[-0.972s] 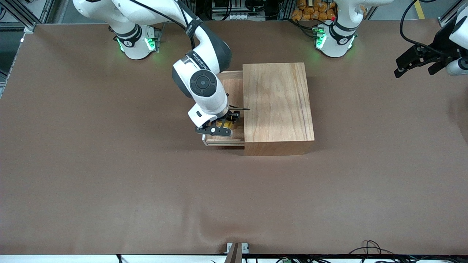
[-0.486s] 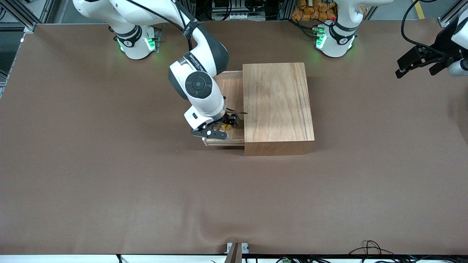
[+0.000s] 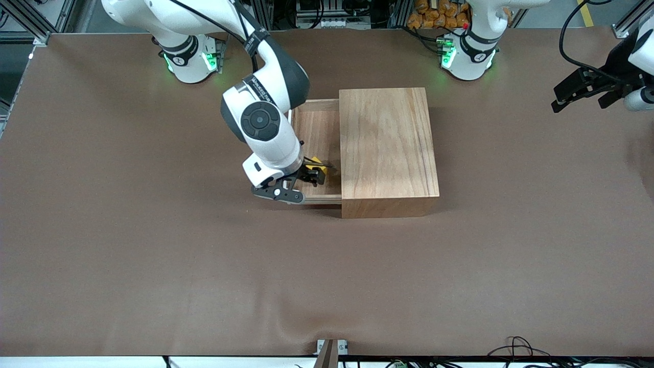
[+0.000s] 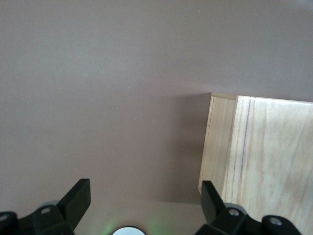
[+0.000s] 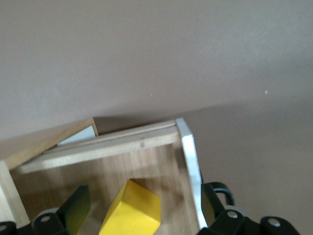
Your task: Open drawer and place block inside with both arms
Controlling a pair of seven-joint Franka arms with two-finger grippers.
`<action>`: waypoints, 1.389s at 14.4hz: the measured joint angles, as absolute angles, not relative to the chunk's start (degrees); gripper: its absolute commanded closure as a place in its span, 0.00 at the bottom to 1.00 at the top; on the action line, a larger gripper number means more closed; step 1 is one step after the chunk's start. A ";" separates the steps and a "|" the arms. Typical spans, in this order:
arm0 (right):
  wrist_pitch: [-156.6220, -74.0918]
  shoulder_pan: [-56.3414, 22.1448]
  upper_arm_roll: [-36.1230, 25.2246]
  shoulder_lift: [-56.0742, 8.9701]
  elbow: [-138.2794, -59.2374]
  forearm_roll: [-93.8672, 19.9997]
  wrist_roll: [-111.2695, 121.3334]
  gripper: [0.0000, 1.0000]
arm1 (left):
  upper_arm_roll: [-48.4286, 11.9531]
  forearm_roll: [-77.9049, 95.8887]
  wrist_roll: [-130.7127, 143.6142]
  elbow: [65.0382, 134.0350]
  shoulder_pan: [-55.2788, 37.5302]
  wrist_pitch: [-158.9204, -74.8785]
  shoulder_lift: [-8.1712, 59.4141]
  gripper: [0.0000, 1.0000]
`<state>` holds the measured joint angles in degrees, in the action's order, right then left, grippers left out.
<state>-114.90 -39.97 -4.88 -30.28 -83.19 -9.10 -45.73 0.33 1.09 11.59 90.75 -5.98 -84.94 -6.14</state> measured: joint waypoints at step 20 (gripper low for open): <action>-90.13 -14.21 -6.20 -10.84 -82.75 -8.60 -10.38 0.00 | 0.33 1.09 11.59 90.73 -5.95 -84.94 -6.14 0.00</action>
